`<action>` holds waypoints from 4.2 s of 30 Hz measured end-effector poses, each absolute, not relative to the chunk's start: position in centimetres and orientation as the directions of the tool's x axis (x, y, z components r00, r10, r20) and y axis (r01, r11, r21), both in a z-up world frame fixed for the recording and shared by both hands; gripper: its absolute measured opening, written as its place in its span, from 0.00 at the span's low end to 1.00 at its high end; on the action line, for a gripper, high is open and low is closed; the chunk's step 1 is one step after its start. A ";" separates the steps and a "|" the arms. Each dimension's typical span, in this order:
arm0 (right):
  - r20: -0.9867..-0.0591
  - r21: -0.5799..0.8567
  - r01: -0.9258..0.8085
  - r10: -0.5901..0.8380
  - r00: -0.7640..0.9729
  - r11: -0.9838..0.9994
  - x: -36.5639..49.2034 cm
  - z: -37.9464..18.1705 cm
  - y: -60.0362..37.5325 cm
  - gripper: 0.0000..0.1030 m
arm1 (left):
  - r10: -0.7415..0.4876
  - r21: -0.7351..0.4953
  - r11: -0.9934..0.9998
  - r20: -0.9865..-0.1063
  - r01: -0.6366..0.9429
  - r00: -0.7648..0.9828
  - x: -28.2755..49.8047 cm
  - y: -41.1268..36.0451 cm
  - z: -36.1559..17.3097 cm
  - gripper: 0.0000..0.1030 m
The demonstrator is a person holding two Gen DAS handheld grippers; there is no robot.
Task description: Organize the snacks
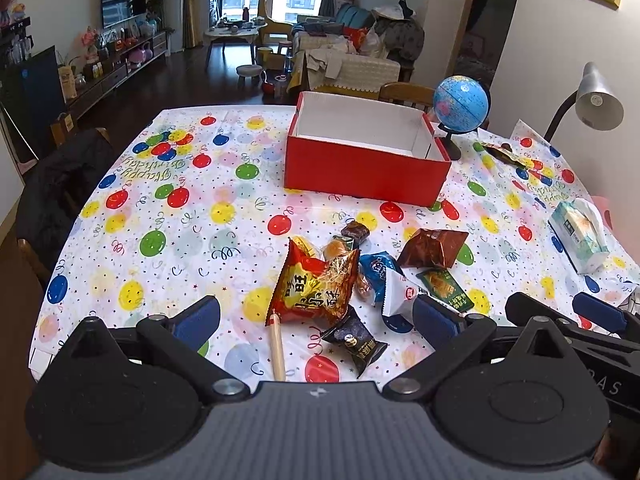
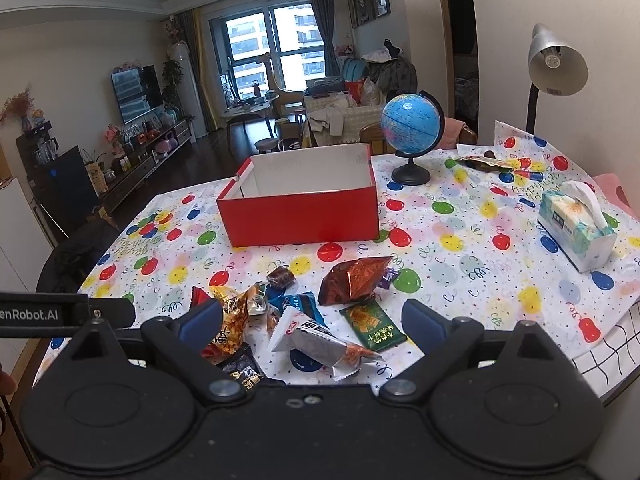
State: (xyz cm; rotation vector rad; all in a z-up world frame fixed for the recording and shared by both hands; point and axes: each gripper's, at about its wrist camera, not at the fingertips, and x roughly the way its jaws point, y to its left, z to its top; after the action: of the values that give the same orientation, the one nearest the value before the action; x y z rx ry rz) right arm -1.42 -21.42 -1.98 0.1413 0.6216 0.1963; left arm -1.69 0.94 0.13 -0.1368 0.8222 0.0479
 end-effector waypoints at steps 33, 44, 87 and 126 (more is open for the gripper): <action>-0.581 0.221 -0.163 0.264 0.770 0.962 0.0 -3.1 -22.0 0.91 | 0.064 -0.062 0.982 -0.774 -0.177 0.630 -0.4 1.5 -1.3 1.00; -0.705 0.140 -0.206 0.244 0.666 0.968 5.5 -7.2 -19.8 0.85 | -0.012 -0.098 0.987 -0.828 -0.124 0.560 6.4 3.4 -5.9 1.00; -0.778 0.027 -0.364 0.248 0.577 0.931 9.3 -12.2 -18.9 0.07 | -0.049 -0.095 0.992 -0.887 -0.078 0.459 11.9 2.0 -11.6 0.52; -0.597 0.166 -0.252 0.300 0.744 0.953 22.8 1.8 -19.5 0.07 | -0.128 -0.108 0.992 -0.751 0.070 0.647 24.8 2.2 2.2 0.52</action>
State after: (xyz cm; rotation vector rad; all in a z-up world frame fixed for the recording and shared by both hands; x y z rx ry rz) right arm 22.80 -19.48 1.80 0.0761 0.6667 0.3026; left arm 24.75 2.19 2.19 -0.0714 0.8597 -0.1125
